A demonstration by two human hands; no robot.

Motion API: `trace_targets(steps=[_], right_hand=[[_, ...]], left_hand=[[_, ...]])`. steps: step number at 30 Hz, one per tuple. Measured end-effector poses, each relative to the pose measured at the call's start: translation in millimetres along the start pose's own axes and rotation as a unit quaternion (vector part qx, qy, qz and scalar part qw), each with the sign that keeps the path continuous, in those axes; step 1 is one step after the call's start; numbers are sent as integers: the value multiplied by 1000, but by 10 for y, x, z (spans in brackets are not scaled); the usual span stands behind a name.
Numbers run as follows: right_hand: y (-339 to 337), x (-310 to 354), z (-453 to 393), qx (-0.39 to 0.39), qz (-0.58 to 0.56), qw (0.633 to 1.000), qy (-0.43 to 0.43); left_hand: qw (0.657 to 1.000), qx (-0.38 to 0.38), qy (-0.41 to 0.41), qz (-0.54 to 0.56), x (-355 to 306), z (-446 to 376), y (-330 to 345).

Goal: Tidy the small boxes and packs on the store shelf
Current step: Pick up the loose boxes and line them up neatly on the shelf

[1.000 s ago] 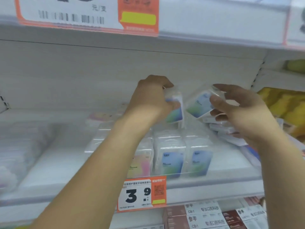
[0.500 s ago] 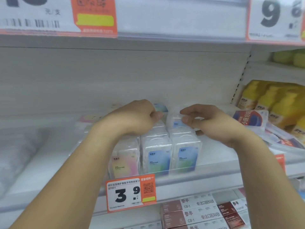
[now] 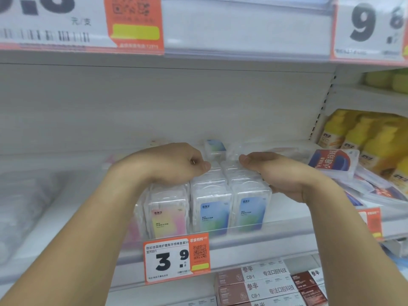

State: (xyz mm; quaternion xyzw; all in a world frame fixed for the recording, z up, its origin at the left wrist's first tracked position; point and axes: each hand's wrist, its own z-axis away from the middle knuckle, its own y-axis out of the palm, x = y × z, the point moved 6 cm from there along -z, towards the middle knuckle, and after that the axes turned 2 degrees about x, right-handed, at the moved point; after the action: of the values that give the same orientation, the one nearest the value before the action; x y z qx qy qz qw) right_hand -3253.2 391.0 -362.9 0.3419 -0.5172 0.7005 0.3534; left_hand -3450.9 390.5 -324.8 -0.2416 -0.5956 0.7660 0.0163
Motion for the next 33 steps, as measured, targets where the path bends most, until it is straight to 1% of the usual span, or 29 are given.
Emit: trace_targets(steps=[4, 10, 13, 14, 15, 17, 18, 19, 20, 21, 23, 26, 29, 31, 33], right_hand=[[5, -16, -8, -2, 28, 1000, 1], [-2, -27, -14, 8, 42, 999, 10], [-43, 19, 12, 32, 0, 999, 15], [-100, 55, -14, 18, -17, 1000, 11], [-180, 89, -77, -13, -34, 999, 0], [-377, 132, -279, -110, -57, 991, -46], [-463, 144, -395, -155, -25, 985, -75], [-505, 152, -497, -179, 16, 979, -99], [-505, 152, -602, -184, 48, 975, -118], [-479, 136, -700, -174, 67, 974, -126], [-399, 63, -869, -138, 86, 981, -109], [-253, -20, -1017, -83, 92, 989, -78], [-304, -131, -1120, -88, 31, 993, -65], [-356, -167, -1092, -103, 48, 992, -59], [-405, -138, -1029, -131, 65, 986, -78]], left_hand=[[1000, -7, 11, -5, 4, -21, -1], [1000, -6, 14, -9, 35, -75, 17], [1000, -12, 9, 7, 69, -87, 11], [999, -29, 9, 25, 74, -84, -11], [997, -61, 10, 44, 74, -73, -48], [987, -143, 22, 70, 39, -44, -165], [981, -175, 30, 77, 8, -26, -229], [977, -194, 36, 76, -23, -22, -290], [977, -203, 35, 61, -52, -46, -351], [978, -203, 25, 29, -67, -107, -406], [983, -179, -2, -36, -97, -319, -488], [987, -141, -23, -69, -86, -731, -529], [991, -92, -46, -87, 43, -1101, -444], [991, -66, -49, -104, 88, -1289, -365], [991, -58, -40, -114, 85, -1425, -309]])
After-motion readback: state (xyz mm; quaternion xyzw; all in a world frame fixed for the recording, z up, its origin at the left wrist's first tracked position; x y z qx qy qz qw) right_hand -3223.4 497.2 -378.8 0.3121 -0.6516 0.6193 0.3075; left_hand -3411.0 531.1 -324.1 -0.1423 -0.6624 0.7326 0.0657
